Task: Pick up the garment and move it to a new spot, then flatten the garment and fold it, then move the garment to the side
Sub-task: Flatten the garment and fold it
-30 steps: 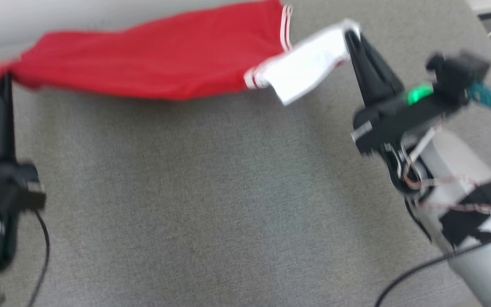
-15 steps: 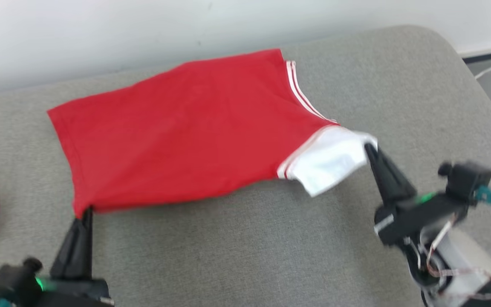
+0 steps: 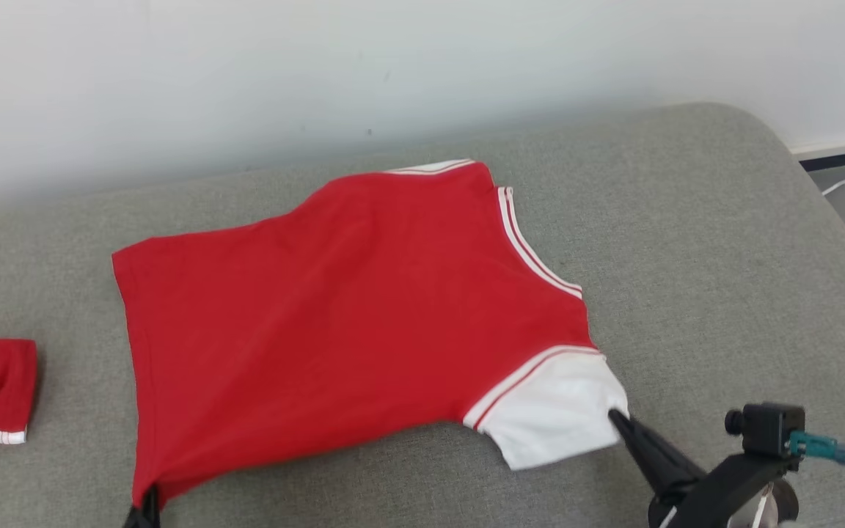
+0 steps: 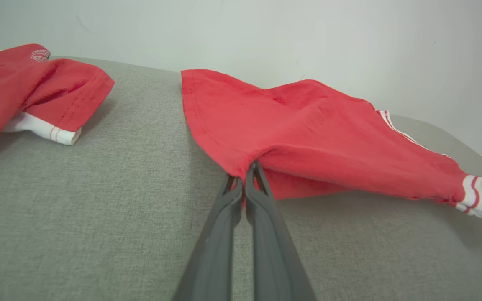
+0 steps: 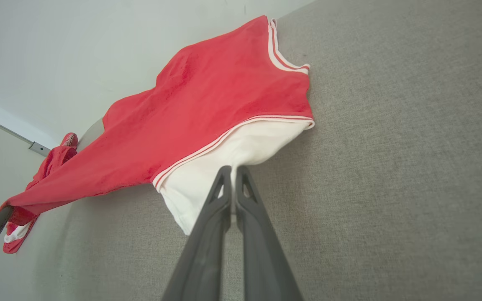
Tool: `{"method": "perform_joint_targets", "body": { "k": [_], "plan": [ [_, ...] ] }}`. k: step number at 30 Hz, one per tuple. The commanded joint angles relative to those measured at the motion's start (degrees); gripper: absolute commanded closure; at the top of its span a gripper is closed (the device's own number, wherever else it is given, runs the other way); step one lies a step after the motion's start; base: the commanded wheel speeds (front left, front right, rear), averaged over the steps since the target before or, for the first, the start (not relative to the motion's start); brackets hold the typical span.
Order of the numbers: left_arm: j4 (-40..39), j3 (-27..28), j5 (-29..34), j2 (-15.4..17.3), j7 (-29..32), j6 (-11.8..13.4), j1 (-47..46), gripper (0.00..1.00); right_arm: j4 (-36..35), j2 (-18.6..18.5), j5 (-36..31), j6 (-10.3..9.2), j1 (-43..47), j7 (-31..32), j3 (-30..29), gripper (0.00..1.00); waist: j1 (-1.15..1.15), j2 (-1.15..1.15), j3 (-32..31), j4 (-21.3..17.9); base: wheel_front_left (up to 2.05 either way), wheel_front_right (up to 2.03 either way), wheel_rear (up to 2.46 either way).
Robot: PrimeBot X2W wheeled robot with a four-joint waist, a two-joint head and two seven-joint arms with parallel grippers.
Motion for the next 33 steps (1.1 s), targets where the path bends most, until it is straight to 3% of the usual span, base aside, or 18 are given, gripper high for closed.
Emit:
{"method": "perform_joint_targets", "body": {
  "k": [1, 8, 15, 25, 33],
  "plan": [
    [1.10, 1.21, 1.39, -0.86, -0.17, -0.71, 1.73, 1.00, -1.01, -0.86, 1.19, -0.02, 1.97, 1.78, 0.48, 1.00, 0.01, 0.01, -0.81, 0.09, 0.00, 0.00, 0.00],
    [4.55, 2.91, 5.74, -2.50, -0.17, -2.13, 3.76, 1.00, -3.87, -3.16, 4.19, -0.01, 7.47, 7.86, 0.56, 1.00, 0.01, 0.01, -1.36, 0.35, 0.00, 0.00, 0.00],
    [5.78, 4.96, 8.07, -4.15, -0.17, -3.83, 3.30, 1.00, -6.32, -2.44, 4.21, -0.01, 10.17, 10.42, -1.44, 1.00, 0.01, 0.01, -0.18, 0.42, 0.00, 0.00, 0.00],
    [5.15, 6.57, 11.24, -4.58, -0.17, -6.05, 0.13, 1.00, -8.61, -0.33, 0.43, -0.01, 5.83, 4.86, -5.05, 1.00, 0.01, 0.01, 0.28, 0.92, 0.00, 0.00, 0.00],
    [7.51, 5.89, 13.23, -2.16, -0.18, -7.58, -4.62, 1.00, -2.46, 1.95, -2.97, -0.01, -3.95, 5.41, -4.36, 1.00, 0.01, 0.01, 1.68, 1.11, 0.00, 0.00, 0.00]
  ]
}}
